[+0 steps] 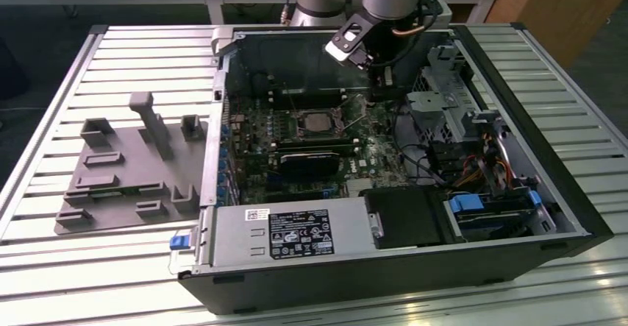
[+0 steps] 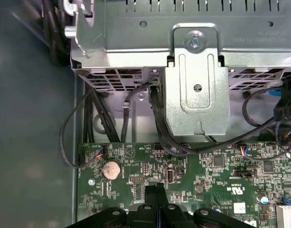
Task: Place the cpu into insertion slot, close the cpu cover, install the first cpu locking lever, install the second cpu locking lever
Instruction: 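Close the cpu cover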
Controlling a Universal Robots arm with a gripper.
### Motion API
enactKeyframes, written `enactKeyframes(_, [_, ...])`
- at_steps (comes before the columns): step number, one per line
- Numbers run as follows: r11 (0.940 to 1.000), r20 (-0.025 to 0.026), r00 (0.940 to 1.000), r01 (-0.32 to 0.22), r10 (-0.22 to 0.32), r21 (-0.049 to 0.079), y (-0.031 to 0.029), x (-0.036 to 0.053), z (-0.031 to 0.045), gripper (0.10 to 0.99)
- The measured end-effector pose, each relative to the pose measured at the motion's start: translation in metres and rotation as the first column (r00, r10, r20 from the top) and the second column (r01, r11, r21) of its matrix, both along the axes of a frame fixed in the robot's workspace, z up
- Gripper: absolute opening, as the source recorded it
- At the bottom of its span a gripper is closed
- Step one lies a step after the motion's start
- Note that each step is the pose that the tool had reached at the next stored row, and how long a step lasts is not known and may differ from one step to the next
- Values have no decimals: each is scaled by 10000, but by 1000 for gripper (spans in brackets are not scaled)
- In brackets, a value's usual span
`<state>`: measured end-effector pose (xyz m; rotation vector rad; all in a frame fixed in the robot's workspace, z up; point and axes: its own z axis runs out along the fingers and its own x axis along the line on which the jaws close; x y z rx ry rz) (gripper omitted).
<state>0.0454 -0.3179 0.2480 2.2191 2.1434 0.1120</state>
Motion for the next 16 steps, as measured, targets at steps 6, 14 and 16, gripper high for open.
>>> enactKeyframes(6, [9999, -24, 9999, 104, -104, -1, 0, 24, -90, 102])
enactKeyframes(14, [9999, -181, 9998, 121, -121, 0, 0, 28, -102, 102])
enactKeyframes(16, [9999, -538, 9985, 123, -124, -6, 0, 32, -104, 102])
